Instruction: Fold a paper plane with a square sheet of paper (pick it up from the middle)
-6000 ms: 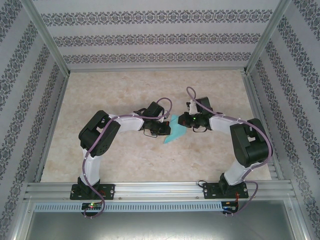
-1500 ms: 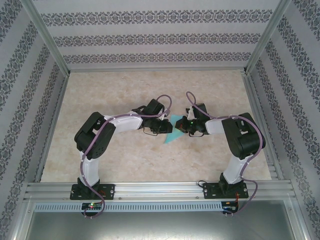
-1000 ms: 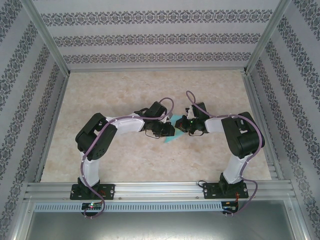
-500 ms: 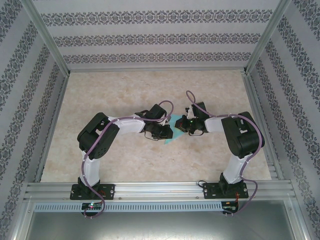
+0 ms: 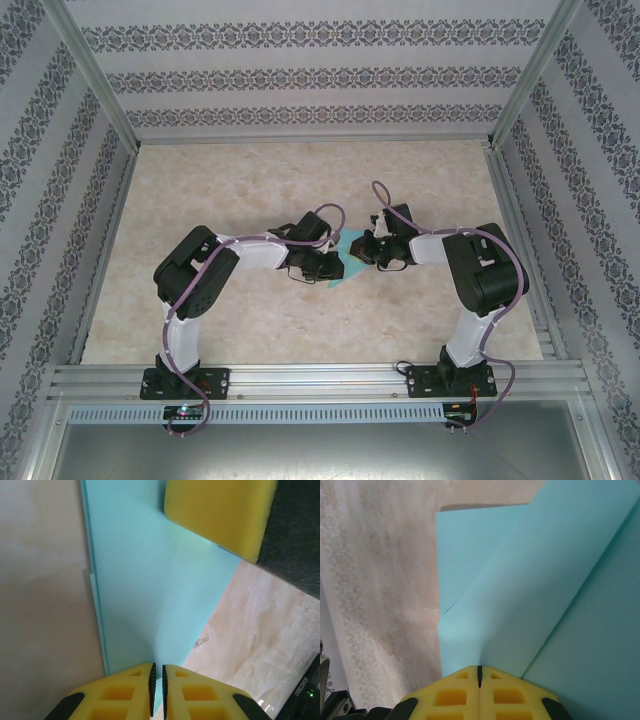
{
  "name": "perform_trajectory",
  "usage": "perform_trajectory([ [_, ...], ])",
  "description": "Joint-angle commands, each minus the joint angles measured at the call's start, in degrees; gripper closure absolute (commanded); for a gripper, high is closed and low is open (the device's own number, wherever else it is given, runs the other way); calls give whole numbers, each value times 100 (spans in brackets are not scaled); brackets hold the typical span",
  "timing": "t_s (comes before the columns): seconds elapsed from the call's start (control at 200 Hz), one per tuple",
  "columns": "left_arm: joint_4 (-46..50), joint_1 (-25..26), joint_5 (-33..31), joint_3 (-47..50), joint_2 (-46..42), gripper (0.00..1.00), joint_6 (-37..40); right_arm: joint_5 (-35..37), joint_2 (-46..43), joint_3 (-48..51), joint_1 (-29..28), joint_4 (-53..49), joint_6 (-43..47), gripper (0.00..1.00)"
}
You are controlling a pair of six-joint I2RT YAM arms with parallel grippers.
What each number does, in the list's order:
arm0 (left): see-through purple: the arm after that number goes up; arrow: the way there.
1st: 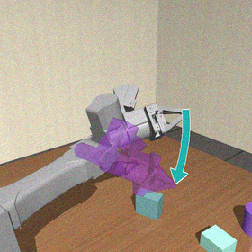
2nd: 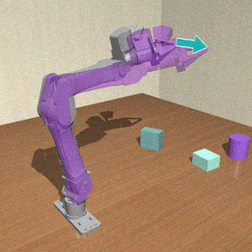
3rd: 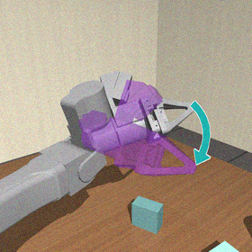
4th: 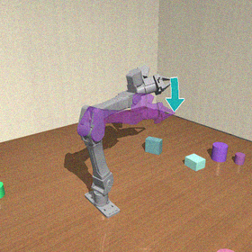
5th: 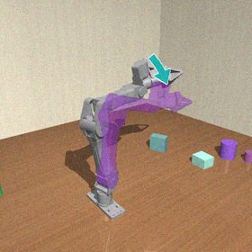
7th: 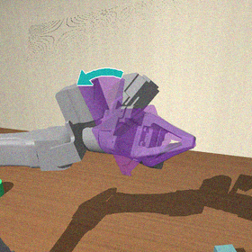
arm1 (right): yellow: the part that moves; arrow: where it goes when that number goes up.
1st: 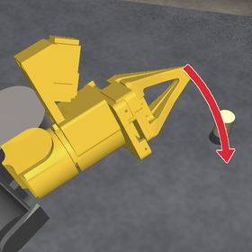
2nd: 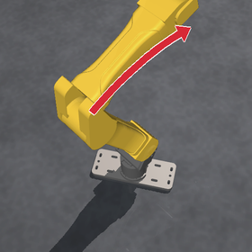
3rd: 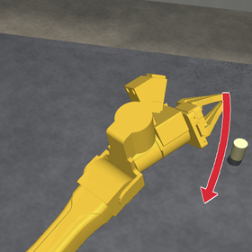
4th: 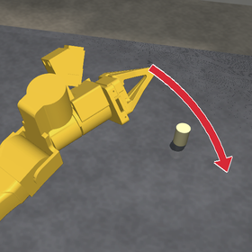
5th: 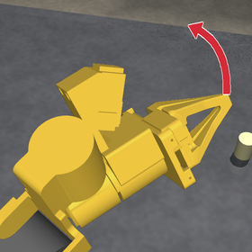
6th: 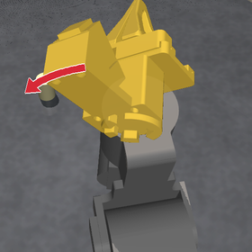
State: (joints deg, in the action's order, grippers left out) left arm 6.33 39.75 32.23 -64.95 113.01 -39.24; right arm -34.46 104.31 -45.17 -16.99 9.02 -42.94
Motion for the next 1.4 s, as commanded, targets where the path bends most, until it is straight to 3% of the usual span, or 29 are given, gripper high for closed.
perform_trajectory([
  [0.0,529,112,-41,378,-83,85,-143,874,468,217,55,-857,198,100],
  [0.485,631,217,18,955,-478,93,-188,857,449,211,53,-902,213,100],
  [1.394,1164,403,-415,1057,-944,100,175,889,441,157,38,-1051,235,100],
])
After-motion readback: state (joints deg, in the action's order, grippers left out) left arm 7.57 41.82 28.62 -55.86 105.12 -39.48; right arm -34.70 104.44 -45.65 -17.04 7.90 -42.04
